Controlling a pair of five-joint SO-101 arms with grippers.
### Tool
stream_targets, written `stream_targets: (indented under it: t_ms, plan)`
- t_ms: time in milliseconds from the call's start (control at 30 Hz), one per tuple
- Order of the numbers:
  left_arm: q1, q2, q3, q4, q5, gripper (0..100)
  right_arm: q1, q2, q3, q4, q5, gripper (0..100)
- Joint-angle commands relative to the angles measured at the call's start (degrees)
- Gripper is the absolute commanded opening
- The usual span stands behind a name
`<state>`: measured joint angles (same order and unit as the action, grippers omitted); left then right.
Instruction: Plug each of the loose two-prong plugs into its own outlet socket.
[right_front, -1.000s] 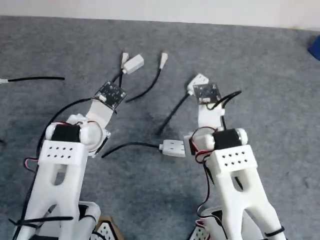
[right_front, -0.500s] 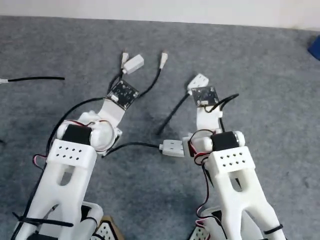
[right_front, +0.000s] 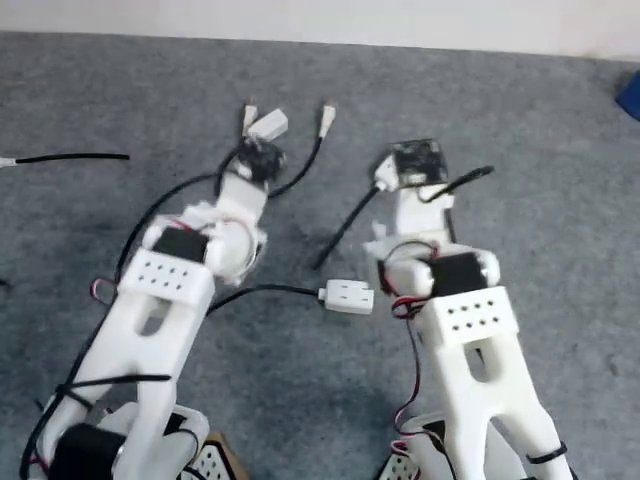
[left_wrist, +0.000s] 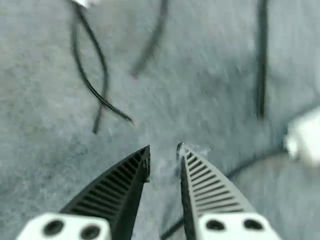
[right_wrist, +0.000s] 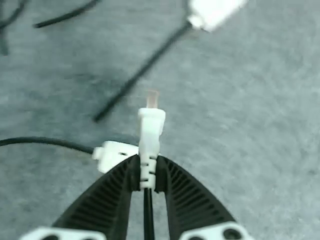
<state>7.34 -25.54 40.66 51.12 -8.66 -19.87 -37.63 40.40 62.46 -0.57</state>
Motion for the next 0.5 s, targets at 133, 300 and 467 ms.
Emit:
stream_targets:
  t_ms: [133,300,467]
  plan:
    - [-5.0,0.7,-10.2,1.1,5.4,11,-14.4,-2.0,-3.1,-6.7,3.5,0.8]
    - [-5.4,0.0,-10.9,1.9,5.4,23,-21.1,-2.1,-3.1,-6.7,3.4,0.8]
    - [-5.6,0.0,-10.6,3.6,5.0,33,-21.4,-2.1,-3.7,-8.2,3.4,0.8]
